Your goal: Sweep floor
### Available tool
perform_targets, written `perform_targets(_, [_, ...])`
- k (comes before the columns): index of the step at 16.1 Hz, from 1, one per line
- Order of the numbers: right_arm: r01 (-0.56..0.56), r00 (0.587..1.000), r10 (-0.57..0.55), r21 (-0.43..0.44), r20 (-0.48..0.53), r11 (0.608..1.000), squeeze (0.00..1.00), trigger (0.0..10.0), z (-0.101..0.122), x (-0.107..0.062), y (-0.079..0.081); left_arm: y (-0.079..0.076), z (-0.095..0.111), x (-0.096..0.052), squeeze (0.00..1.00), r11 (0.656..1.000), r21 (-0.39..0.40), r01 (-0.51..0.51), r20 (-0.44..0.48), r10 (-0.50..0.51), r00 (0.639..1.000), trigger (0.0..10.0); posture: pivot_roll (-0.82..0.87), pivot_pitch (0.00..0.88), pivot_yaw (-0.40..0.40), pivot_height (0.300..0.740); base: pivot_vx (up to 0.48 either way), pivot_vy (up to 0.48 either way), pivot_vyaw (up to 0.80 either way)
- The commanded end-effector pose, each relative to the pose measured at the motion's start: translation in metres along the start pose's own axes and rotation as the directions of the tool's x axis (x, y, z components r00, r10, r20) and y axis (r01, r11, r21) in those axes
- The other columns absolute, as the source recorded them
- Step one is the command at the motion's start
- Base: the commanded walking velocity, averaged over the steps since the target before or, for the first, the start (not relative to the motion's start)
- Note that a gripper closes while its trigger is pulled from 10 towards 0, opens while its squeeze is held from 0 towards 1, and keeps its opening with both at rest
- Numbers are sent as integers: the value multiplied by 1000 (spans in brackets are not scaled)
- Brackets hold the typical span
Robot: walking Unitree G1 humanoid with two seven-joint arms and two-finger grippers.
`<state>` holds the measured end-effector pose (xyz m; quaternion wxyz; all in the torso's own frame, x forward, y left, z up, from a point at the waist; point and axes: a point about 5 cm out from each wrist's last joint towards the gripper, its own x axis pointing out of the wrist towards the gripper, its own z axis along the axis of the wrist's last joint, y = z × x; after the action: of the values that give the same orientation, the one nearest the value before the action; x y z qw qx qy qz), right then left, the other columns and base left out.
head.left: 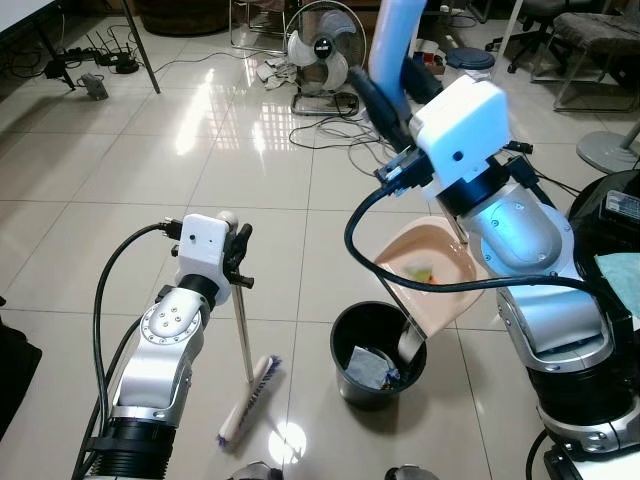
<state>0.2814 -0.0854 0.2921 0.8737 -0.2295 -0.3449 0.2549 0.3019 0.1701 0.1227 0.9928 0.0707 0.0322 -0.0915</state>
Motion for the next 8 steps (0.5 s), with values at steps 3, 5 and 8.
perform_targets(3, [-24, 997, 26, -34, 73, 999, 0, 10000, 13, 4, 5, 4, 4, 2, 0, 1000, 26, -17, 22, 17, 1000, 10000, -133, 61, 31, 740, 0, 0, 0])
perform_targets(5, [-38, 997, 40, -23, 72, 999, 0, 10000, 13, 6, 11, 4, 5, 3, 0, 1000, 25, -15, 24, 15, 1000, 10000, -133, 62, 31, 740, 0, 0, 0])
perform_targets(8, [-44, 997, 46, -32, 65, 999, 0, 10000, 13, 6, 10, 3, 5, 4, 0, 1000, -3, -17, 12, 17, 1000, 10000, -130, 64, 27, 740, 0, 0, 0])
